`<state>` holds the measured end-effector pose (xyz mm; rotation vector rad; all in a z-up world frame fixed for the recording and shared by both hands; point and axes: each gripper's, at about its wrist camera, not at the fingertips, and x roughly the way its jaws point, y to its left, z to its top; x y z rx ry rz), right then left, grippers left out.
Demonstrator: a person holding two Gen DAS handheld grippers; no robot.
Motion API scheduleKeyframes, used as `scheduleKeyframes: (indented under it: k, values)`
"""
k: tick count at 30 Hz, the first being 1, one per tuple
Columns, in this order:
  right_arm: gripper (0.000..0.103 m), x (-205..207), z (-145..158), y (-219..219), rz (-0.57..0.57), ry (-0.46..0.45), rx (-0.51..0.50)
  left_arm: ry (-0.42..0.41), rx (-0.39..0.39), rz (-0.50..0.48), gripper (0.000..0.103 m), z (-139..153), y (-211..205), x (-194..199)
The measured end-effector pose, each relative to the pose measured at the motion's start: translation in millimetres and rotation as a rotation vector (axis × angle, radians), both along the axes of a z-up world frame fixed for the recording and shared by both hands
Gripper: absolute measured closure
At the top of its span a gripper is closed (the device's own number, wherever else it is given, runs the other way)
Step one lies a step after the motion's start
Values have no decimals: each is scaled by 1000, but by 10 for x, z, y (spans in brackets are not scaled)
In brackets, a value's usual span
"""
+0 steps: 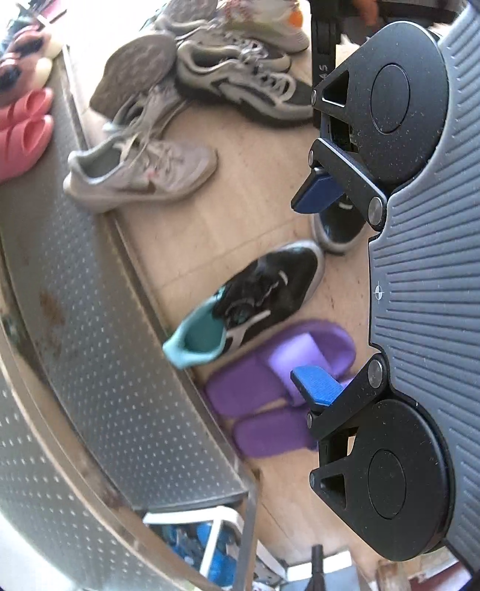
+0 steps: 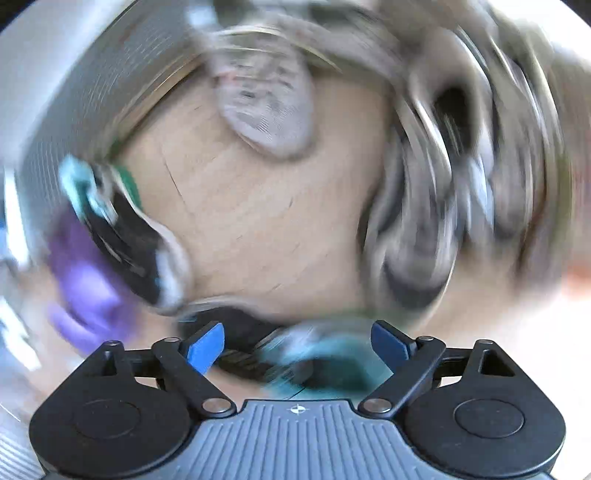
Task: Organize scattered shoes
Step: 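Grasp the second teal-lined black sneaker by its heel with the right gripper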
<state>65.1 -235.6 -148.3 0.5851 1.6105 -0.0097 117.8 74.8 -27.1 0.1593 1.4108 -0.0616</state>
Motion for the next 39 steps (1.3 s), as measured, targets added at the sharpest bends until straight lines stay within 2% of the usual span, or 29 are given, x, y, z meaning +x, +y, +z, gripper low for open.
scheduleKeyframes:
  k: [1,2,6,11,14,16,18,19,21,23,25,26,28,30,32,35,39]
  values:
    - [17,-98,12,-43,-67,14,27,-9,1,0,10,18,1,-21]
    - [22,-185,4,-70,-113,27,46,-17,3,6,10,30,21,-41]
    - [26,-422,-76,-21,-206,68,35,-6,22,55,10,-10,189,-82]
    - [25,-467,-487,31,-338,80,33,8,40,87,10,-66,355,-74]
    - [22,-486,-739,105,-357,57,15,0,32,80,10,-35,374,-69]
    - [25,-497,-856,153,-375,65,21,-4,30,74,10,-23,378,-67]
    - [26,-472,-937,258,-346,63,1,-5,30,72,10,-21,385,-58]
    - [31,-445,-938,308,-316,60,-14,-3,33,73,10,-28,394,-54]
    - [40,-370,-883,436,-190,40,-53,-1,36,75,10,-33,405,-49]
    - [63,-293,-752,577,-10,-11,-78,-6,34,83,10,-16,428,-49]
    - [68,-251,-528,862,307,-101,-140,-15,27,93,10,17,449,-55]
    - [69,-288,-478,932,383,-120,-153,-20,22,98,10,38,462,-60]
    - [70,-447,-285,1190,659,-197,-203,-33,5,114,10,100,511,-78]
    - [71,-561,-172,1338,817,-255,-253,-48,-6,132,10,159,577,-94]
    - [71,-673,44,1542,1049,-361,-348,-62,-14,150,10,211,647,-111]
    - [74,-576,212,1680,1190,-453,-426,-75,-15,182,10,254,764,-124]
    - [75,-87,364,2053,1379,-582,-502,-81,-19,220,10,282,897,-98]
